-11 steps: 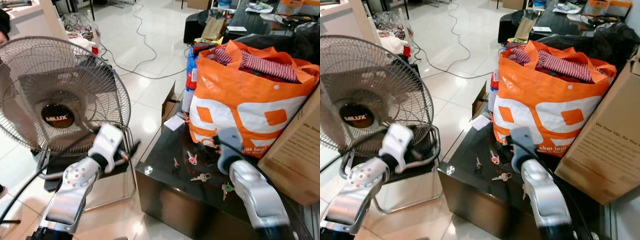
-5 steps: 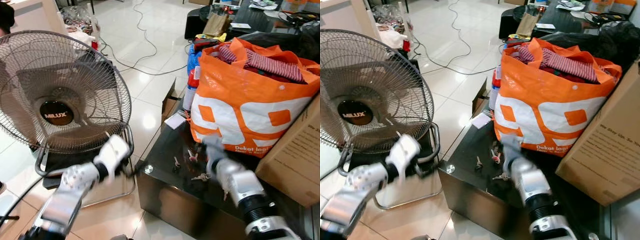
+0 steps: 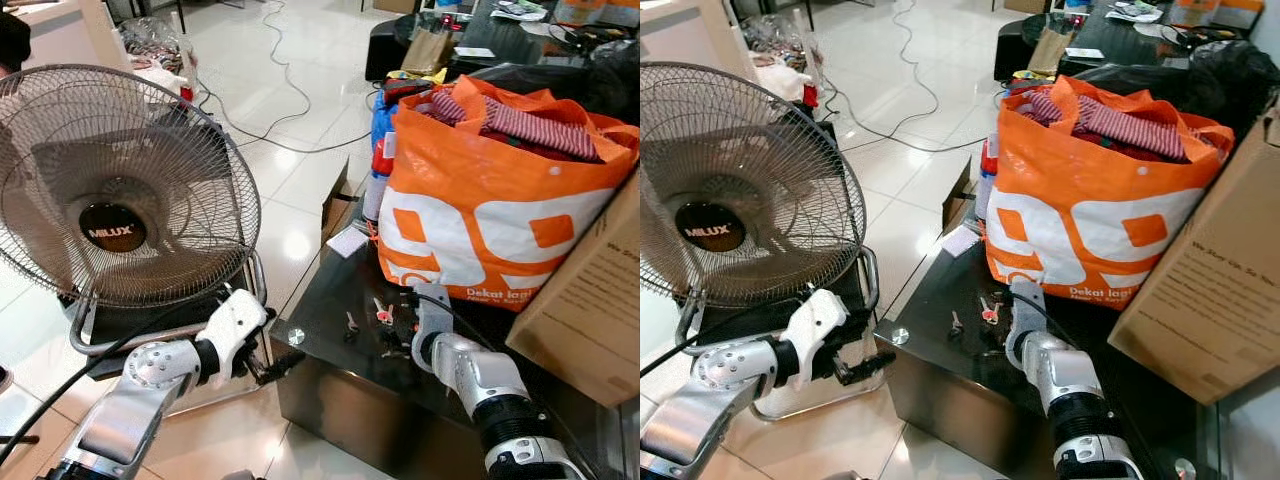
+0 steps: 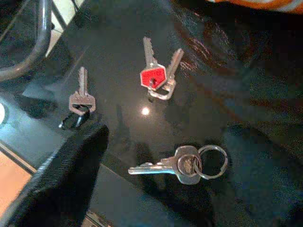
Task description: Hang keys on a hook
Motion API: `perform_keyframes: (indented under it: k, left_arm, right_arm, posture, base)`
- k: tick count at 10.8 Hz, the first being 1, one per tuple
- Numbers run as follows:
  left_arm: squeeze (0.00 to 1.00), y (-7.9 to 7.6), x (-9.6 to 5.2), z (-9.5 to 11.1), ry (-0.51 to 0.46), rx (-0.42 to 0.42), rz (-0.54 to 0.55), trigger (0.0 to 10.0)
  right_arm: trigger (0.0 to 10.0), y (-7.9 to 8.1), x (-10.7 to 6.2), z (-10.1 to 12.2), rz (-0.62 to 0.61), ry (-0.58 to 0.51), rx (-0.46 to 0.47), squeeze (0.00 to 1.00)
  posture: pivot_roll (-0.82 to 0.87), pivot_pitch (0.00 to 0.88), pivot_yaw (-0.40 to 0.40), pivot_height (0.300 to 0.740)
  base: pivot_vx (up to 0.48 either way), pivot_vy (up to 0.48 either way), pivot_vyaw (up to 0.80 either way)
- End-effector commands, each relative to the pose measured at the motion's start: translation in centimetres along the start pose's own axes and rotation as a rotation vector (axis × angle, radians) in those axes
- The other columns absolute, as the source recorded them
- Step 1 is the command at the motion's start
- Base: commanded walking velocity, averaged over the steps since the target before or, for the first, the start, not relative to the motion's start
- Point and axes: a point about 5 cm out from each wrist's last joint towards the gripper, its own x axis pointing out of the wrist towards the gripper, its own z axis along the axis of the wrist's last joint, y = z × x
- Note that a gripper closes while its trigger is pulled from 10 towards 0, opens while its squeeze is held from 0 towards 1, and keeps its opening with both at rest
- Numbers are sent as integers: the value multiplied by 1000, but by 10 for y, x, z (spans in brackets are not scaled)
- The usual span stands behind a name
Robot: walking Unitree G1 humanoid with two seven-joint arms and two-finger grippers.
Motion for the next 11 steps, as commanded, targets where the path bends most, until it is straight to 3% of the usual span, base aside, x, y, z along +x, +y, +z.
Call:
perform_keyframes:
  k: [1, 2, 5, 6, 7, 8, 11]
  left_arm:
    - [0, 1, 0, 5, -5, 12, -9, 10000]
    - [0, 1, -1, 6, -5, 10, -13, 10000]
    - [0, 0, -1, 4, 3, 9, -22, 10000]
    - [0, 0, -1, 4, 1, 9, -22, 10000]
    - [0, -1, -1, 4, -1, 8, -23, 10000]
    - [0, -1, -2, 4, 0, 4, -24, 10000]
    - [0, -3, -2, 3, 5, 1, -30, 10000]
  right_arm:
    - [3686, -3, 1, -3, -22, 11, 23, 0]
    - [1451, -8, 4, -10, -80, 33, 56, 0]
    - [2902, -9, 9, -9, -122, 30, 65, 0]
    - [2824, -8, 11, -8, -123, 25, 72, 0]
    - [2392, -6, 12, -9, -119, 27, 72, 0]
    - [0, -6, 13, -10, -116, 36, 61, 0]
    - [0, -5, 15, -13, -119, 52, 42, 0]
  posture:
    - [-162, 0, 16, 740]
    - [-156, 0, 15, 740]
    - [-162, 0, 17, 740]
    - [-159, 0, 13, 740]
    - [-158, 0, 10, 740]
    - [-157, 0, 9, 740]
    - [-157, 0, 7, 740]
  base:
    - [0, 0, 0]
    - [0, 0, 0]
    - [0, 0, 0]
    - [0, 0, 0]
    - [0, 0, 0]
    - [0, 0, 0]
    - [0, 0, 0]
